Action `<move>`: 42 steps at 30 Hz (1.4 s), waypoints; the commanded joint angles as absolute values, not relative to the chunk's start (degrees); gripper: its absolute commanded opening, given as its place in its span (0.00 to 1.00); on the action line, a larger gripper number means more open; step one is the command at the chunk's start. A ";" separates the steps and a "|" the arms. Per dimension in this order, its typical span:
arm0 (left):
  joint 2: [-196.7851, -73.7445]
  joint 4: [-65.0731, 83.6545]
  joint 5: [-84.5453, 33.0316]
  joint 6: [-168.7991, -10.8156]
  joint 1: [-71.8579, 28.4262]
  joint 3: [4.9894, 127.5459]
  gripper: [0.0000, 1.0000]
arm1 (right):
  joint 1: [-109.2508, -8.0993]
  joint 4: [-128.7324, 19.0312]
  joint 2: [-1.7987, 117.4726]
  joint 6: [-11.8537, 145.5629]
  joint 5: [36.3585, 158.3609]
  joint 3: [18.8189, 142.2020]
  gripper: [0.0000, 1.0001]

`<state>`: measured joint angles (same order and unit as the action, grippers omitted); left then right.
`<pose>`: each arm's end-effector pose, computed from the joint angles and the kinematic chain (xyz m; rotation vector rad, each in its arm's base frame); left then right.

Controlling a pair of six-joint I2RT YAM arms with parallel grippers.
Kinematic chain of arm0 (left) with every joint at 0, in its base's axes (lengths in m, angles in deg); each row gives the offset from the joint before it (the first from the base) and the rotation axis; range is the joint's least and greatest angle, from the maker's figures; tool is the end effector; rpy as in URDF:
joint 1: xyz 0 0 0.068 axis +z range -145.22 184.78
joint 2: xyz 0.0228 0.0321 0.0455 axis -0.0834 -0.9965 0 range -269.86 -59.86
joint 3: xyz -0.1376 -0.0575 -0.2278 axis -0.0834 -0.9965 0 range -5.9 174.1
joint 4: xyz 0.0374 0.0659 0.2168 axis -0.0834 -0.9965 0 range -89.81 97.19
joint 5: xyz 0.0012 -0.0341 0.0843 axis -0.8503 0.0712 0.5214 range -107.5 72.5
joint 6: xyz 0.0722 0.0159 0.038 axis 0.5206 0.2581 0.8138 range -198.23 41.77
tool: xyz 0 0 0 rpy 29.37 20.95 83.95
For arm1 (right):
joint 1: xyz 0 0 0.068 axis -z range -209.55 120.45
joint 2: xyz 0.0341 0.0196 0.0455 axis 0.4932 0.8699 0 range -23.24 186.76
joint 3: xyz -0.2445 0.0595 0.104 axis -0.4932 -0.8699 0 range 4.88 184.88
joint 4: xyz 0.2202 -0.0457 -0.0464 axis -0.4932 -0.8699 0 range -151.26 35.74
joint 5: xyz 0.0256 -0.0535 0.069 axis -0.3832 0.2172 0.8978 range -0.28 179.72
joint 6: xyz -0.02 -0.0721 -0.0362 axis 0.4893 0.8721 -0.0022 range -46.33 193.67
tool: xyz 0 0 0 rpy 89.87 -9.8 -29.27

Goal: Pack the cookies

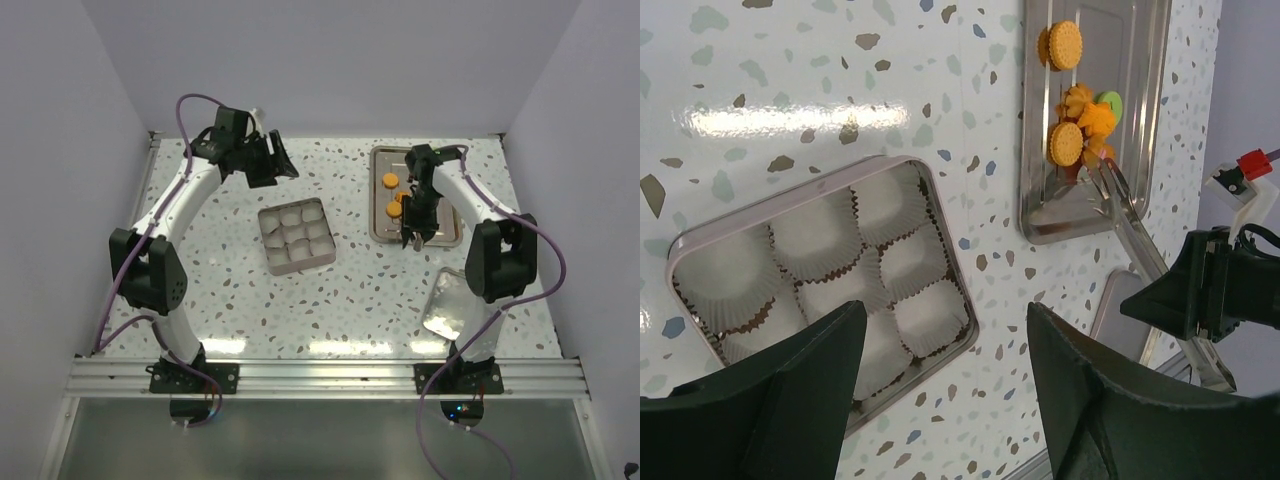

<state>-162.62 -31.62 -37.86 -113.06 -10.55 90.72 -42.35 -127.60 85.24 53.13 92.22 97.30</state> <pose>0.3741 -0.1287 0.3072 -0.2348 2.4428 -0.8283 0.3154 0.0749 0.2161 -0.2115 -3.1310 -0.0705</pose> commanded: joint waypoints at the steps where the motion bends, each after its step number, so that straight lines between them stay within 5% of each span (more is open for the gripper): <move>1: -160.67 -31.40 -38.32 -111.63 -9.72 91.22 0.70 | -42.38 -126.68 84.87 53.11 91.65 98.30 0.25; 14: -161.37 -32.10 -38.50 -111.89 -9.72 92.89 0.70 | -42.38 -129.58 78.19 51.96 90.86 98.57 0.00; 26: -160.67 -32.71 -38.59 -111.89 -9.72 93.15 0.69 | -42.47 -131.16 73.00 51.52 92.70 98.03 0.00; 42: -154.52 -31.84 -35.60 -110.92 -8.66 86.13 0.69 | -44.22 -129.05 67.46 51.34 110.29 97.78 0.00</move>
